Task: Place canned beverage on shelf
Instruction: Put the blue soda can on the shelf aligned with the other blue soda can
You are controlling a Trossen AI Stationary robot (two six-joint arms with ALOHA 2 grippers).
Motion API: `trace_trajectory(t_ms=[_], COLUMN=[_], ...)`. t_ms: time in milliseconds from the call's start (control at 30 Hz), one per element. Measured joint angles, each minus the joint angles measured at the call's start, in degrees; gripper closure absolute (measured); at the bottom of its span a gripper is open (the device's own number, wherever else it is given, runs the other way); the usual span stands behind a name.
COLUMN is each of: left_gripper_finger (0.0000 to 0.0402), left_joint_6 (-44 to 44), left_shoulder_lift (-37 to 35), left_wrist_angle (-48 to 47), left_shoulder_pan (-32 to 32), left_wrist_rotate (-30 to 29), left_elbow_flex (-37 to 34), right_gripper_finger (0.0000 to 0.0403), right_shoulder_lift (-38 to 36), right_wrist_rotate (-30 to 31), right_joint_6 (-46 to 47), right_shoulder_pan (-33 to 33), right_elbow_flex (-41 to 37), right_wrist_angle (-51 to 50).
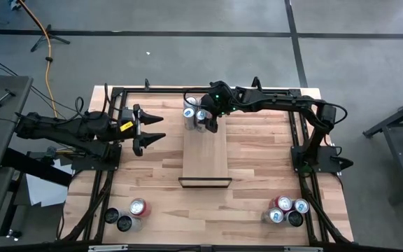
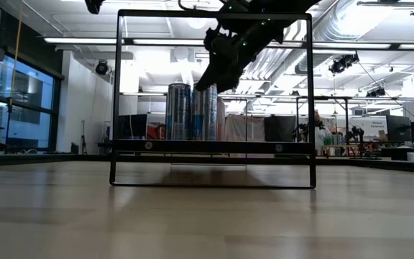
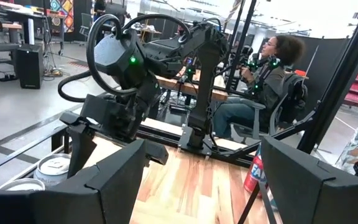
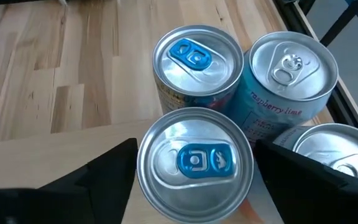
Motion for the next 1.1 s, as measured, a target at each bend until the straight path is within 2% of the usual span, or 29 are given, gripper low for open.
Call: trace_trajectory(t_ms=[200, 400, 633, 733, 867, 1100], left_gripper_finger=[0.0124, 0.0124, 0.0124, 0.0124, 0.0124, 0.0124], left_joint_6=[0.0, 0.0, 0.0, 0.0, 0.1, 0.1], left_shoulder_lift=[0.0, 0.0, 0.0, 0.0, 0.0, 0.0], left_wrist_angle=[0.0, 0.0, 0.0, 0.0, 0.0, -0.1], left_shoulder_pan=[0.0, 0.0, 0.0, 0.0, 0.0, 0.0], left_wrist_rotate=[-0.6, -1.2, -1.3, -1.9, -3.2, -4.3], left_elbow_flex=[0.0, 0.0, 0.0, 0.0, 0.0, 0.0], right_gripper_finger=[0.0184, 0.0184, 0.0184, 0.0184, 0.0184, 0.0184], right_shoulder_lift=[-0.1, -1.4, -3.8, -3.3, -2.3, -1.0], right_wrist_rotate=[0.4, 1.5, 12.9, 14.9, 20.5, 22.6], right_joint_6=[0.1, 6.4, 11.1, 14.8, 15.1, 18.2], right_shoulder_pan=[0.4, 0.5, 2.9, 4.5, 6.6, 7.0], right_elbow_flex=[0.0, -0.1, 0.0, 0.0, -0.1, -0.1], right_wrist_angle=[-1.0, -1.6, -1.1, -2.3, -2.6, -1.7])
